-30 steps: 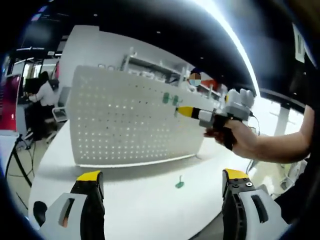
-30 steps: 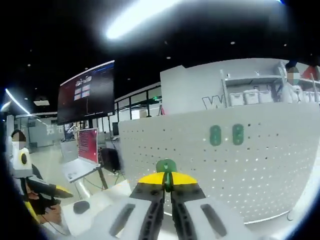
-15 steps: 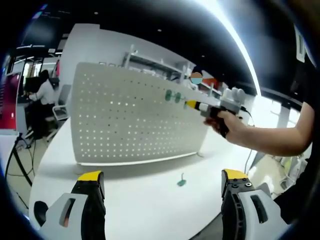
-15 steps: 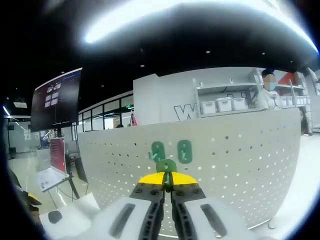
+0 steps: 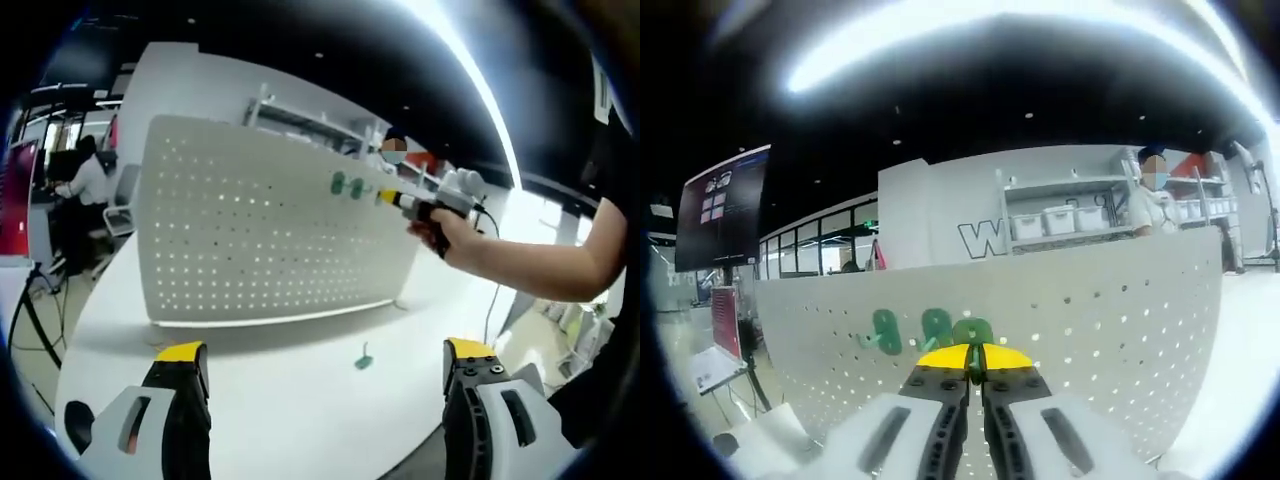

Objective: Insert the hook assembly into the mounting plate slot until the hook locks in place.

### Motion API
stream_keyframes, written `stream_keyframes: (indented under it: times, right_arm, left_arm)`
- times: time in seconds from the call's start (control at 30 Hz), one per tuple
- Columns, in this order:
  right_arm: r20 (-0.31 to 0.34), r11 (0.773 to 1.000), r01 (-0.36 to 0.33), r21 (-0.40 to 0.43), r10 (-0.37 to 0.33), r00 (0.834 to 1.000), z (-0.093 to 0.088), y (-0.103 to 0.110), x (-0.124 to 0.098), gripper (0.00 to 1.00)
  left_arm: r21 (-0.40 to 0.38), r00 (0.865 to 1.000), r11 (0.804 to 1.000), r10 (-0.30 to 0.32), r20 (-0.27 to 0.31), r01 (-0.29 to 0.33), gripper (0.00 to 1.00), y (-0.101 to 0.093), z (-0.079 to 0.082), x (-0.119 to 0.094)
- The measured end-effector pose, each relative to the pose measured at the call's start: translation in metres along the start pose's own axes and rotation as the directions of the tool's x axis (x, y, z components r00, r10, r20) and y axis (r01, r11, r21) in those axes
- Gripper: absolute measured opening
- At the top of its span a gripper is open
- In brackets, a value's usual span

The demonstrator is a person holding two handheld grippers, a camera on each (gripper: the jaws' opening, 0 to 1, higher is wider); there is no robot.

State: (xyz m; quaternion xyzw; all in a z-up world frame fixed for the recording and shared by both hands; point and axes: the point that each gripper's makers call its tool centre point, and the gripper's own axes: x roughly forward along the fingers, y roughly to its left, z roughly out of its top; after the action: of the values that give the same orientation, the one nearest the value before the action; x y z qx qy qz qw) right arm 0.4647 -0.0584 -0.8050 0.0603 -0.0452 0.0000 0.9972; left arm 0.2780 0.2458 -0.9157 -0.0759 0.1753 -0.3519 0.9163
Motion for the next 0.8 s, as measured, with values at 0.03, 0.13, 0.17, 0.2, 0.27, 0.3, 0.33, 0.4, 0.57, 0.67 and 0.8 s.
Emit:
stream_keyframes:
  times: [0.03, 0.13, 0.17, 0.2, 0.27, 0.3, 0.33, 0.4, 0.57, 0.67, 0.8]
  right_arm:
    - [0.001, 1.000, 0.002, 0.001, -0.002, 1.000, 0.000, -0.001, 0.001, 0.00]
    - [0.006, 1.000, 0.009, -0.001, -0.009, 1.000, 0.003, -0.004, 0.006, 0.00]
    - [0.009, 1.000, 0.011, -0.007, -0.011, 1.000, 0.003, -0.004, 0.007, 0.00]
    - [0.010, 1.000, 0.011, -0.007, -0.011, 1.000, 0.004, -0.005, 0.009, 0.00]
    - [0.014, 1.000, 0.016, -0.009, -0.016, 1.000, 0.005, -0.005, 0.011, 0.00]
    - [0.016, 1.000, 0.017, -0.009, -0.017, 1.000, 0.006, -0.006, 0.012, 0.00]
    - [0.016, 1.000, 0.018, -0.008, -0.018, 1.000, 0.006, -0.006, 0.013, 0.00]
    - [0.015, 1.000, 0.022, -0.011, -0.022, 1.000, 0.005, -0.007, 0.015, 0.00]
    - [0.022, 0.999, 0.034, 0.001, -0.034, 0.999, 0.004, -0.009, 0.017, 0.00]
    - [0.020, 0.999, 0.035, 0.007, -0.035, 0.999, 0.001, -0.010, 0.018, 0.00]
    - [0.035, 0.999, 0.045, 0.016, -0.045, 0.998, 0.002, -0.012, 0.020, 0.00]
  left_arm:
    - [-0.002, 1.000, 1.000, 0.000, 0.000, 0.000, 0.99, 0.000, 0.000, 0.000]
    - [-0.004, 1.000, 1.000, 0.003, -0.005, -0.003, 0.99, 0.002, -0.002, 0.000]
    - [-0.005, 1.000, 1.000, 0.004, -0.006, -0.004, 0.99, 0.003, -0.002, 0.000]
    - [-0.006, 1.000, 1.000, 0.005, -0.005, -0.005, 0.99, 0.004, -0.002, 0.000]
    - [-0.007, 1.000, 1.000, 0.008, -0.006, -0.008, 0.99, 0.005, -0.003, 0.000]
    - [-0.007, 1.000, 1.000, 0.011, -0.007, -0.011, 0.99, 0.006, -0.003, 0.000]
    - [-0.009, 1.000, 1.000, 0.011, -0.008, -0.011, 0.99, 0.006, -0.003, 0.000]
    - [-0.012, 1.000, 1.000, 0.014, -0.008, -0.015, 0.99, 0.008, -0.004, 0.000]
    - [-0.017, 1.000, 1.000, 0.021, -0.013, -0.022, 0.99, 0.010, -0.006, -0.001]
    - [-0.020, 1.000, 0.999, 0.025, -0.014, -0.025, 0.99, 0.011, -0.006, -0.001]
    - [-0.018, 0.999, 0.999, 0.029, -0.018, -0.029, 0.98, 0.012, -0.007, 0.000]
